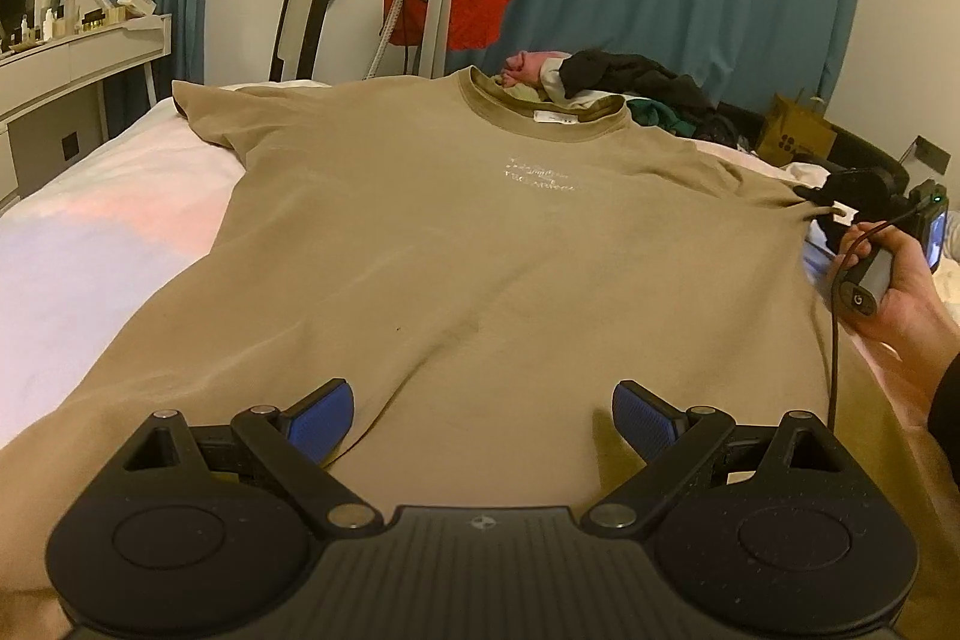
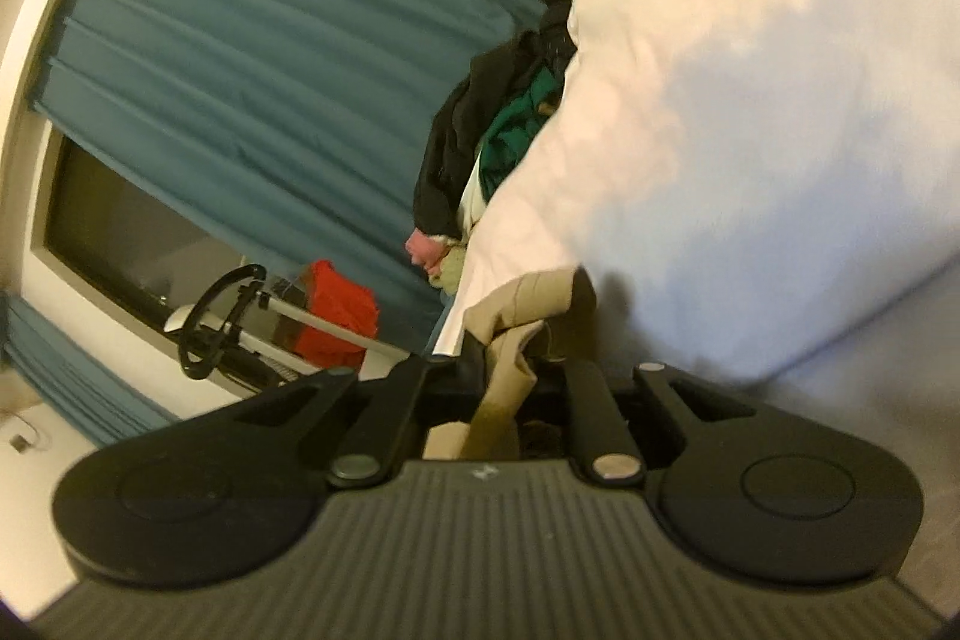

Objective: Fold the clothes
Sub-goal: 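Grasp the side edge of the T-shirt with the right gripper, then lift the held side over the shirt middle with the right gripper and release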

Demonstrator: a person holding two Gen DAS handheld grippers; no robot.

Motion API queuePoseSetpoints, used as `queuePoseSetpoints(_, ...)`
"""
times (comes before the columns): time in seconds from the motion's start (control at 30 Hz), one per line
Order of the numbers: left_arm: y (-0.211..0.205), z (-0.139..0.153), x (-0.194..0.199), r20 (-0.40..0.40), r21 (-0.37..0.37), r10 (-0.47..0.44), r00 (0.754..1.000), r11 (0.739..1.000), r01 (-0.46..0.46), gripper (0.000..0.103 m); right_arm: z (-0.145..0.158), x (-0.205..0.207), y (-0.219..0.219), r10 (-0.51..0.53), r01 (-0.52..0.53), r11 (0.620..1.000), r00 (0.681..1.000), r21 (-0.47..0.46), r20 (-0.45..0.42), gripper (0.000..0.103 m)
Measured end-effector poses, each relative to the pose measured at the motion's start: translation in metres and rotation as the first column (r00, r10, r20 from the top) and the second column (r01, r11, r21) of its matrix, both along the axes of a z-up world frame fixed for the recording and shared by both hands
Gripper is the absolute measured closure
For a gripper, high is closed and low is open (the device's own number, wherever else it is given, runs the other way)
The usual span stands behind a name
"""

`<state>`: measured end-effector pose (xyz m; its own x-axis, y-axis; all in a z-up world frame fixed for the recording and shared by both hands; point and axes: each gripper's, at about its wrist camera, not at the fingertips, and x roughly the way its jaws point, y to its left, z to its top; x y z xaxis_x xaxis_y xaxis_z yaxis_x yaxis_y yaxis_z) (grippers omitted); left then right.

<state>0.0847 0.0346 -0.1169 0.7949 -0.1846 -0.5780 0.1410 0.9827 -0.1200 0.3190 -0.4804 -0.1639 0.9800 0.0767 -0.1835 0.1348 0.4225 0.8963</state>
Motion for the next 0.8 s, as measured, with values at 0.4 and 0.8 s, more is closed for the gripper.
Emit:
queuePoseSetpoints(0.4, 0.004, 0.011, 0.012, -0.004, -0.082, 0.032, 0.999, 0.996, -0.032, 0.008, 0.005, 0.031, 0.025, 0.108, -0.115, 0.986, 0.992, -0.117, -0.063, 0.034)
queuePoseSetpoints(0.8, 0.036, 0.034, 0.011, 0.02, -0.11, 0.088, 0.996, 0.99, -0.085, 0.008, 0.134, 0.03, 0.079, -0.019, -0.074, 0.824, 0.987, -0.562, -0.158, 0.097)
